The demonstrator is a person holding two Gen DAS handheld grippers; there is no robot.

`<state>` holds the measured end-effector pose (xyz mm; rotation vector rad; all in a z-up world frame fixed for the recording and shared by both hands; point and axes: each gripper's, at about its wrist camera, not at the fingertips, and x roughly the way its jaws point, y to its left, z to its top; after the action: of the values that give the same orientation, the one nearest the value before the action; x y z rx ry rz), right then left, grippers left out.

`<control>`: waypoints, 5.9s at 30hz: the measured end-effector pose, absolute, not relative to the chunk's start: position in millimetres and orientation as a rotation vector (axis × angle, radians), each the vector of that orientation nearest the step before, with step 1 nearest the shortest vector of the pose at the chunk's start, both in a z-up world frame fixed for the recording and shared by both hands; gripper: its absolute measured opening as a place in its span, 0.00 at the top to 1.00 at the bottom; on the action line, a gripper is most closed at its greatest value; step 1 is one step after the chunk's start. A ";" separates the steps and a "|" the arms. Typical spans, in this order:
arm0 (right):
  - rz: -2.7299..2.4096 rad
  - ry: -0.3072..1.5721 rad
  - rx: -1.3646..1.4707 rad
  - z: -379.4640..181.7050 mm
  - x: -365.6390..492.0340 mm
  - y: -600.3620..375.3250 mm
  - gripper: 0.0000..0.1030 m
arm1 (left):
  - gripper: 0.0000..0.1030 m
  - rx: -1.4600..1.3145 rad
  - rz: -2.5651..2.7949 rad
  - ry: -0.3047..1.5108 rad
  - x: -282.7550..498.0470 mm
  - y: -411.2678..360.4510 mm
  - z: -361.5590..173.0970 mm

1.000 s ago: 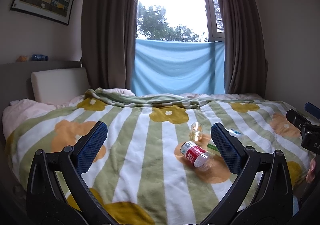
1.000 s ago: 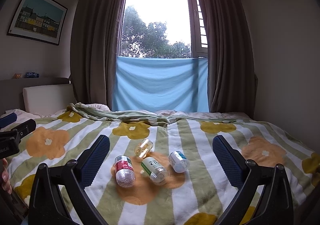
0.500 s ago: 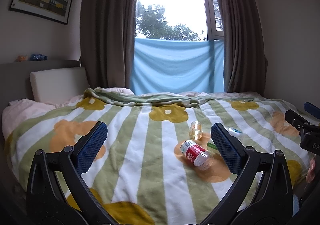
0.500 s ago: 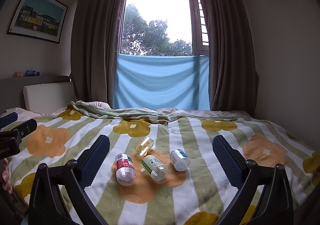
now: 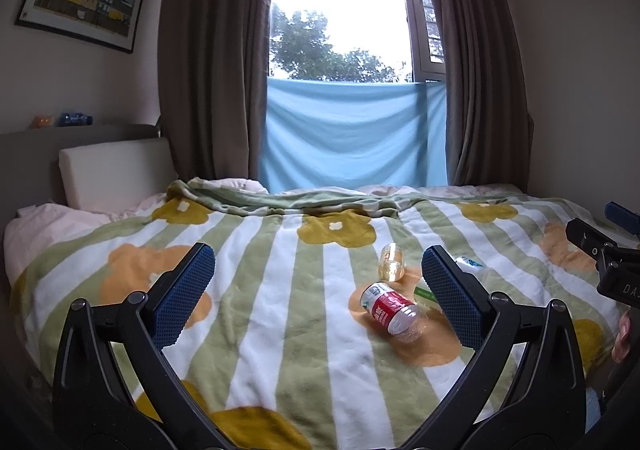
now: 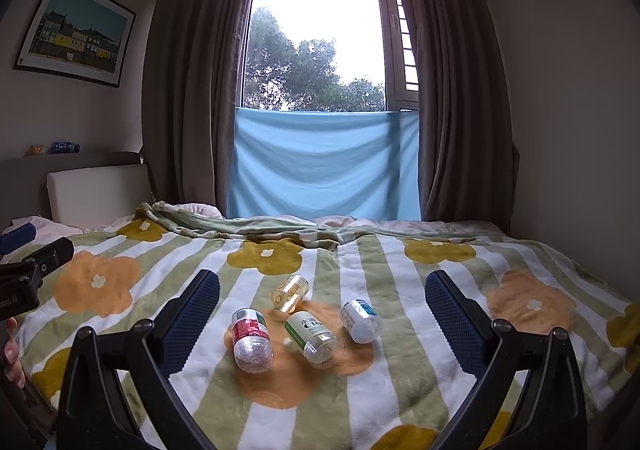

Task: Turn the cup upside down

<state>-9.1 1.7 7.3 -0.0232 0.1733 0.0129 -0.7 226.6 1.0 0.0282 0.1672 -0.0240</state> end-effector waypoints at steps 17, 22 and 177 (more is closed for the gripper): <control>0.336 0.592 -0.070 -20.2 161.4 52.1 0.00 | 0.00 0.016 0.035 0.201 7.8 270.2 -15.2; 0.380 0.767 -0.119 -50.5 224.1 83.8 0.00 | 0.00 -0.005 0.043 0.246 17.4 285.7 -29.8; 0.462 0.656 0.280 -125.8 16.2 -85.5 0.06 | 0.43 1.229 -0.925 1.276 189.0 -8.7 -204.2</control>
<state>16.2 -85.5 -125.8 0.2805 0.6560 0.4621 189.0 -8.7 -204.2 1.2293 1.2756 -0.9247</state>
